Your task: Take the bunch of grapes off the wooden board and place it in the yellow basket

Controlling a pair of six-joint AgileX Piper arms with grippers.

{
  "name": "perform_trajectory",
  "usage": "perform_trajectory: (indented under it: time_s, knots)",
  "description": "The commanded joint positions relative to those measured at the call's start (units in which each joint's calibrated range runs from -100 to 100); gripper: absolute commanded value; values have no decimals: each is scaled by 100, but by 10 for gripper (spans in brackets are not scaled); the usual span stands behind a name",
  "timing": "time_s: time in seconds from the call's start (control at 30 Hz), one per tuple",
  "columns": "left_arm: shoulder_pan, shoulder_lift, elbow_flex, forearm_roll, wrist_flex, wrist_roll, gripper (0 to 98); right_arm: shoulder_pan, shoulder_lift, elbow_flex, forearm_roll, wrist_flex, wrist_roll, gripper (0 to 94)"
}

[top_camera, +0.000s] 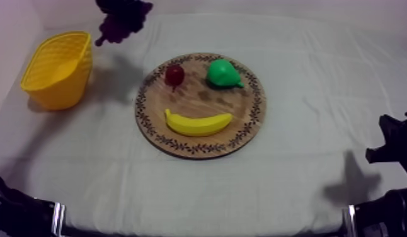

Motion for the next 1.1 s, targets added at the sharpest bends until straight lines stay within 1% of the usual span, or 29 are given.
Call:
perform_trajectory:
  time_s: [0.0, 0.3, 0.5, 0.73, 1.07]
  knots:
    - [-391, -24, 123, 13, 0, -9, 327, -2, 0, -4, 0, 0, 0, 3]
    - [-1368, -130, 449, 54, -7, -39, 337, -2, 0, -4, 0, 0, 0, 3]
    - [-1819, -160, 444, 49, -2, 26, 345, -2, 0, -4, 0, 0, 0, 3]
    - [-2092, -120, 423, 69, 31, 159, 351, -2, 0, -4, 0, 0, 0, 3]
    - [-2147, 430, 291, 157, 14, 219, 374, -2, 0, -4, 0, 0, 0, 3]
